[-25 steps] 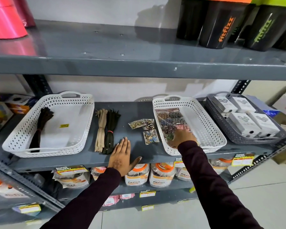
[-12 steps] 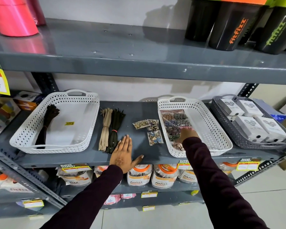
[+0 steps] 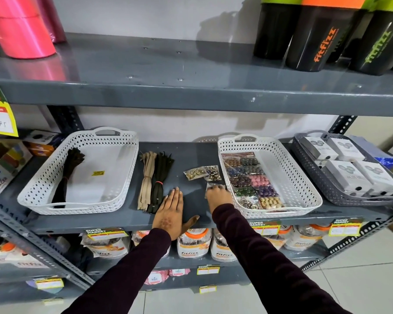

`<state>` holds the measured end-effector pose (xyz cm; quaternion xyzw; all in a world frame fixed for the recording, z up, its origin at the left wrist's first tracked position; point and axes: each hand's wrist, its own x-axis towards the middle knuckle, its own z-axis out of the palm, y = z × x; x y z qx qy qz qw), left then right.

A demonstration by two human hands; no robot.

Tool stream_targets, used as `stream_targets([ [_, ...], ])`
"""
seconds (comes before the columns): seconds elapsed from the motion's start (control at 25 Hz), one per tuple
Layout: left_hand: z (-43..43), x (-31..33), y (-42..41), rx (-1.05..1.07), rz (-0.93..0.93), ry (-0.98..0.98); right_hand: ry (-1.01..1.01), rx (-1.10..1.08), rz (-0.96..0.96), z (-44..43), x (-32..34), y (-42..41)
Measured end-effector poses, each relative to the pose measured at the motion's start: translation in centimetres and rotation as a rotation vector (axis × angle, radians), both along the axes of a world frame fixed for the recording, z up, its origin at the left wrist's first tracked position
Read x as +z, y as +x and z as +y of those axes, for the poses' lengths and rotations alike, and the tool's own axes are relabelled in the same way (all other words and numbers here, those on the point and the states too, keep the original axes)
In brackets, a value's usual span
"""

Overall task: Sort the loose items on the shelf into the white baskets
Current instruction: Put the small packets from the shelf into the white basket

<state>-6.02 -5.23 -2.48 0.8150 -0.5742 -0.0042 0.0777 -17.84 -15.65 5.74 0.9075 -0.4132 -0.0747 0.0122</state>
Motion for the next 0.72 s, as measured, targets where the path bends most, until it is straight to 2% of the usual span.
stream_targets([
  [0.12,0.0,-0.1,0.0,0.0,0.016,-0.014,-0.029,-0.004,-0.16,1.1,2.8,-0.6],
  [0.28,0.0,-0.1,0.1,-0.022,0.038,-0.01,-0.108,-0.197,-0.431,0.7,7.0,-4.0],
  [0.44,0.3,0.2,0.0,-0.017,0.062,0.013,-0.132,-0.404,-0.437,-2.6,7.4,-9.6],
  [0.52,0.4,0.3,-0.1,-0.015,0.072,0.013,-0.104,-0.475,-0.508,-4.1,6.7,-11.8],
  [0.64,0.4,0.3,-0.1,-0.014,0.076,0.011,-0.059,-0.473,-0.639,-5.1,5.6,-12.1],
  [0.72,0.4,0.3,-0.1,-0.012,0.071,0.012,-0.003,-0.446,-0.654,-5.9,4.6,-10.6],
])
